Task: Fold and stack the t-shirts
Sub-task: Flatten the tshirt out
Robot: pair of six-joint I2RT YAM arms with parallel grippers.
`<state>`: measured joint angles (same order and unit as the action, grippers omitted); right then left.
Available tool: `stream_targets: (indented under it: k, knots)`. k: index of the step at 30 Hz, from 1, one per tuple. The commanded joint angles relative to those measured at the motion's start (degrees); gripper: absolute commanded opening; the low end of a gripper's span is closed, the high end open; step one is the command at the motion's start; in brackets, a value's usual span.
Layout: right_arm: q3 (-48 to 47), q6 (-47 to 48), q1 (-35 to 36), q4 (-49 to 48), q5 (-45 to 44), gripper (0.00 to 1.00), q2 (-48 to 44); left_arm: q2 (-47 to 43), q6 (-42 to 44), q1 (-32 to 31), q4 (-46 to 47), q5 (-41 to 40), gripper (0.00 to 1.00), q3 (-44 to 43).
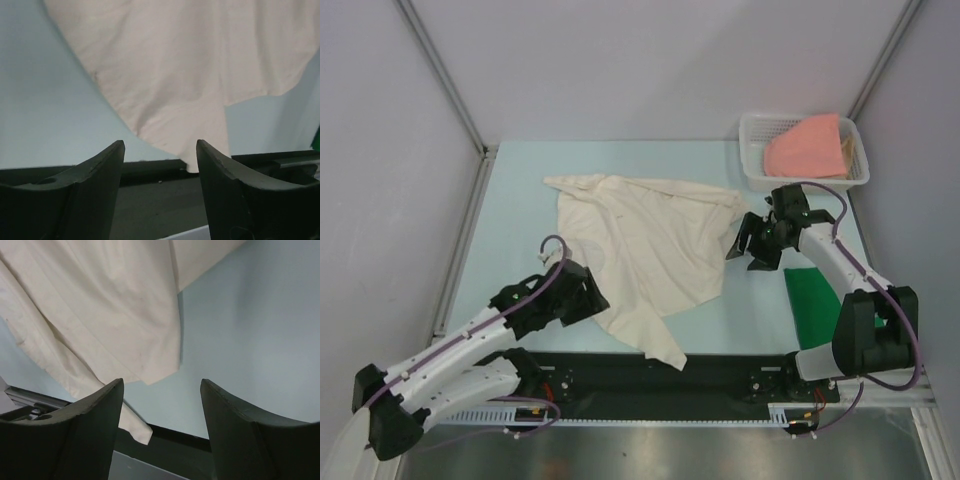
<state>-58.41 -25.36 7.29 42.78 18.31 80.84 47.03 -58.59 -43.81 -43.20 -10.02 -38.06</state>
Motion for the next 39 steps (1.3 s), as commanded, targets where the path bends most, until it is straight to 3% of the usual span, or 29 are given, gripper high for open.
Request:
stream_targets:
  k: [1, 4, 7, 11, 15, 20, 26, 27, 28, 29, 32, 34, 37, 38, 39]
  knots:
    - [-1.61, 0.58, -0.08, -2.35, 2.79, 0.69, 1.94, 2.01, -14.62, -3.11, 0.57, 2.02, 0.65, 4.38]
    - [-2.06, 0.58, -0.17, -2.97, 3.14, 0.69, 3.18, 2.46, -18.75, -3.39, 4.96, 4.30, 0.52, 9.75]
    - [-2.23, 0.76, -0.26, -3.32, 2.88, 0.70, 3.54, 3.68, -20.60, -3.39, 10.75, 5.62, 0.46, 13.89]
    - [-1.88, 1.63, -0.43, -3.41, 2.79, 0.69, 3.80, 7.37, -20.69, -3.12, 16.21, 6.50, 0.47, 15.74]
    - [-1.00, 1.98, -0.61, -3.41, 2.96, 0.69, 4.33, 10.19, -19.46, -2.86, 15.69, 5.02, 0.52, 13.73]
    - [-1.09, 2.69, -0.70, -3.41, 2.96, 0.69, 4.50, 11.50, -19.63, -2.33, 15.25, 5.09, 0.52, 13.45]
    - [-2.05, 2.69, -1.14, -3.32, 2.61, 0.69, 5.73, 12.56, -20.78, -0.31, 17.27, 7.21, 0.20, 16.96]
    - [-2.23, 2.60, -1.22, -3.41, 2.61, 0.69, 6.00, 12.56, -20.69, 0.91, 18.06, 7.21, 0.07, 17.84]
    - [-2.23, 2.51, -1.22, -3.15, 2.61, 0.70, 6.52, 12.48, -20.34, 1.70, 18.59, 7.03, 0.01, 17.94]
    - [-2.58, 2.34, -1.22, -3.06, 2.35, 0.69, 6.79, 12.56, -18.77, 2.41, 18.85, 6.69, 0.00, 17.85]
    - [-3.11, 2.07, -1.31, -2.27, 1.12, 0.68, 7.93, 12.30, -10.96, 5.67, 13.52, 1.17, 0.00, 11.99]
    - [-3.81, 2.16, -1.58, -1.65, -0.02, 0.67, 9.15, 12.04, -3.60, 6.28, 4.67, -8.06, 0.00, 2.24]
    - [-4.16, 1.81, -1.75, -2.87, -0.46, 0.56, 10.56, 12.47, 2.92, 8.04, -3.44, -16.49, 0.00, -8.58]
    - [-4.34, 1.46, -1.93, -3.32, -0.64, 0.47, 12.22, 12.30, 3.82, 9.35, -4.69, -17.74, 0.00, -10.35]
    - [-5.12, 1.20, -1.93, -4.02, -0.73, 0.46, 13.20, 12.21, 4.44, 10.06, -5.66, -18.71, 0.00, -12.63]
